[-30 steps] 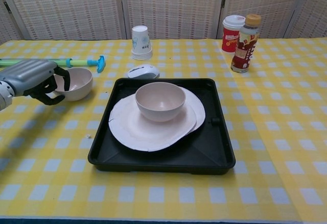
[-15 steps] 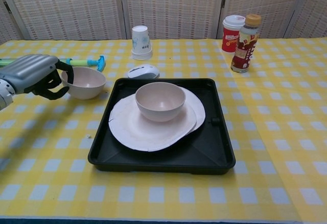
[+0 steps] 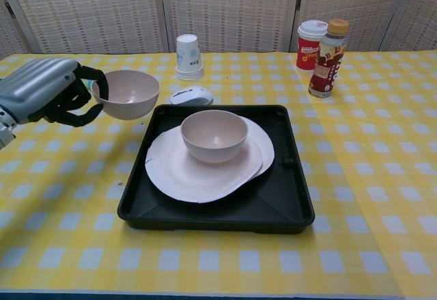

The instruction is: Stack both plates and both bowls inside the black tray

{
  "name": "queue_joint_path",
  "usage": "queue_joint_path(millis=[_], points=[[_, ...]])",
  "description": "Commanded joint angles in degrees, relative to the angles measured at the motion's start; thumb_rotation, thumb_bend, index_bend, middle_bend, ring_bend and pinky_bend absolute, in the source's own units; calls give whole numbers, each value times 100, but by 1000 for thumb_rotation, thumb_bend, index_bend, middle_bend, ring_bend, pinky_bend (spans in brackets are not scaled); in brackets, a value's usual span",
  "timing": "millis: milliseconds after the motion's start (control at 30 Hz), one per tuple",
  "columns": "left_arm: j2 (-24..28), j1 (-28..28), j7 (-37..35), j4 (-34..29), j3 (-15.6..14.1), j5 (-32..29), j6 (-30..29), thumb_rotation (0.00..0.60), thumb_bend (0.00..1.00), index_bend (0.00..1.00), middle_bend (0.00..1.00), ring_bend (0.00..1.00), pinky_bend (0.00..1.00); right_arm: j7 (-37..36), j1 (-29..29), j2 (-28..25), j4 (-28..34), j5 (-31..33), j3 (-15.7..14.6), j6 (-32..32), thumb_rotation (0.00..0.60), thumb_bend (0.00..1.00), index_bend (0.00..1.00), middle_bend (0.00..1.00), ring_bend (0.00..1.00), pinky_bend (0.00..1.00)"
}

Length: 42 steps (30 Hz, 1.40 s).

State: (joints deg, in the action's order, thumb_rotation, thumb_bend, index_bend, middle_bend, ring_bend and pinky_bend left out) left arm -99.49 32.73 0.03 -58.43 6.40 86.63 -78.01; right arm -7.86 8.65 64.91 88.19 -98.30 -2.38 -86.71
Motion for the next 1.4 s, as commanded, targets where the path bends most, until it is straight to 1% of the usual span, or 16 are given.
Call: queue_joint_path(millis=[33,133,267,400,433,467,533,567,633,733,967,1400], points=[[-131,-115,307,-333,141,-7,-344,600,646,636,1000,964,976,-37,-23,-29,25,-57,-21,-56,600,389,0,0,0,68],[-276,-96,597,-489,237,-10,-462,600,649,635,1000,965,976,-86,-49,-69,54,-115,-32,-131,600,388,0,0,0,68],[-472,-63,1071,-550,265,126,-670,600,651,634,1000,966,976,-161,-64,-115,75,-159,-36,-187,600,388,0,0,0,67],[-617,-1,1153,-683,224,104,-476,600,652,635,1000,965,976,-211,-85,-152,85,-223,-44,-262,600,388,0,0,0,68],[-537,266,1233,-668,496,126,-365,600,652,635,1000,965,976,-222,-97,-163,86,-241,-45,-296,600,388,0,0,0,68],[-539,376,1210,-539,477,52,-54,600,652,635,1000,966,976,-231,-106,-170,87,-250,-44,-319,600,388,0,0,0,68],[-691,207,1098,-488,285,95,-203,600,651,634,1000,966,976,-261,-122,-185,85,-257,-39,-357,600,388,0,0,0,68],[-751,201,1131,-501,288,96,-232,600,652,634,1000,966,976,-274,-125,-190,83,-258,-38,-364,600,388,0,0,0,68],[-796,360,1217,-521,447,-2,-40,600,652,635,1000,966,976,-300,-130,-200,77,-263,-41,-368,600,389,0,0,0,68],[-866,415,1291,-595,458,-50,69,600,652,635,1000,965,976,-330,-140,-215,74,-281,-45,-387,600,388,0,0,0,68],[-963,428,1401,-751,380,-109,219,600,651,635,1000,965,976,-380,-155,-229,58,-301,-33,-431,600,388,0,0,0,68],[-1046,400,1456,-918,226,-73,324,600,650,635,1000,965,976,-410,-180,-230,61,-358,-28,-495,600,388,0,0,0,67]])
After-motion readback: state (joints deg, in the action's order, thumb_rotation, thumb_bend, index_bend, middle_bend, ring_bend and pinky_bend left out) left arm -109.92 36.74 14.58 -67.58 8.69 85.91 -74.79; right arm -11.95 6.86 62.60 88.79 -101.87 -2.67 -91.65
